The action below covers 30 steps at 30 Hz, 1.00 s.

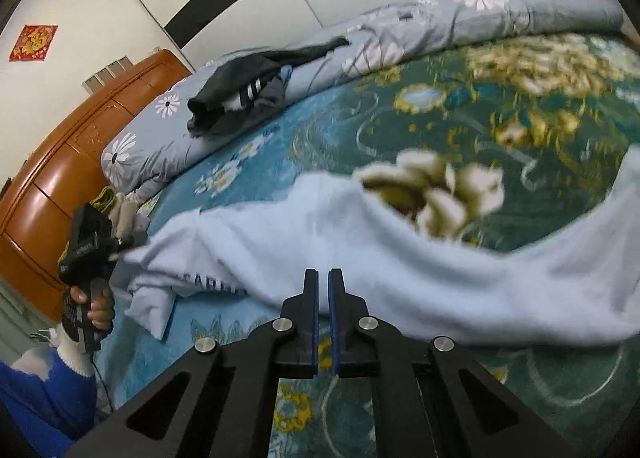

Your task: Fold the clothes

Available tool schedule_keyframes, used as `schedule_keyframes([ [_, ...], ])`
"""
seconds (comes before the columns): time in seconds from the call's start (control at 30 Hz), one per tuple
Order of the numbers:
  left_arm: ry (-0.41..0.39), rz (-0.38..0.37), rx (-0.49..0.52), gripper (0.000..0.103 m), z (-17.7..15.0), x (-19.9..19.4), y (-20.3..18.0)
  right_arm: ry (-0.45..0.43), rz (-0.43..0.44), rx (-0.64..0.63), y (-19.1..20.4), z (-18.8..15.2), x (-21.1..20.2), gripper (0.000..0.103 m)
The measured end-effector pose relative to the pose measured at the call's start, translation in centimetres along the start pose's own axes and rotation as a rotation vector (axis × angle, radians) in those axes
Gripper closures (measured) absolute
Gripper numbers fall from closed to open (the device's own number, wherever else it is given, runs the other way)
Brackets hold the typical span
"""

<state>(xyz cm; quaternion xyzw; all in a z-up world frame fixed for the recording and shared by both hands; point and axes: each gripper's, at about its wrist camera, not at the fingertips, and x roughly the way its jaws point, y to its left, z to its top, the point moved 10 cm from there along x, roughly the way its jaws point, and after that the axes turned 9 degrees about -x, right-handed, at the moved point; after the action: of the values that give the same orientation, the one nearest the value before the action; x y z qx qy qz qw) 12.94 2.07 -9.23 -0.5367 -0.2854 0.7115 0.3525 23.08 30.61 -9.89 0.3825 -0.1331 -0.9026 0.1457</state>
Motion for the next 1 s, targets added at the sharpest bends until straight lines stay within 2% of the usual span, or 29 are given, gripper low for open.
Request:
schedule_keyframes([
  [0.1, 0.002, 0.02, 0.02, 0.044, -0.3, 0.3, -0.2, -0.015, -0.033, -0.042, -0.3, 2.0, 0.3, 0.095],
  [0.23, 0.006, 0.025, 0.027, 0.046, -0.3, 0.2, -0.3, 0.002, -0.061, -0.063, -1.7, 3.6, 2.1, 0.062],
  [0.27, 0.006, 0.032, 0.037, 0.048, -0.4, 0.2, -0.4, 0.007, -0.069, -0.061, -2.2, 3.8, 2.5, 0.061],
  [0.53, 0.02, 0.066, 0.099, 0.069, -1.6, -0.1, -1.5, 0.099, 0.019, 0.023, -3.2, 2.8, 6.3, 0.062],
  [0.6, 0.02, 0.08, 0.117, 0.073, -2.0, -0.1, -1.7, 0.098, 0.035, 0.035, -2.6, 2.5, 6.1, 0.079],
  [0.63, 0.012, 0.086, 0.124, 0.077, -2.1, -0.3, -1.8, 0.097, 0.034, 0.031, -2.2, 2.4, 5.9, 0.091],
  [0.67, 0.0, 0.087, 0.127, 0.079, -2.3, -0.5, -1.9, 0.09, 0.026, 0.02, -1.7, 2.3, 5.4, 0.093],
  [0.77, -0.055, 0.113, 0.163, 0.085, -2.7, -1.5, -2.7, 0.034, -0.009, -0.015, -0.4, 2.8, 3.1, 0.096],
  [0.87, -0.123, 0.181, 0.279, 0.091, -3.0, -3.0, -4.7, -0.052, -0.053, -0.043, 0.8, 4.0, -0.3, 0.096],
  [1.0, -0.223, 0.193, 0.392, 0.096, -2.8, -5.9, -8.3, -0.182, -0.104, -0.075, 2.5, 6.7, -5.4, 0.097],
])
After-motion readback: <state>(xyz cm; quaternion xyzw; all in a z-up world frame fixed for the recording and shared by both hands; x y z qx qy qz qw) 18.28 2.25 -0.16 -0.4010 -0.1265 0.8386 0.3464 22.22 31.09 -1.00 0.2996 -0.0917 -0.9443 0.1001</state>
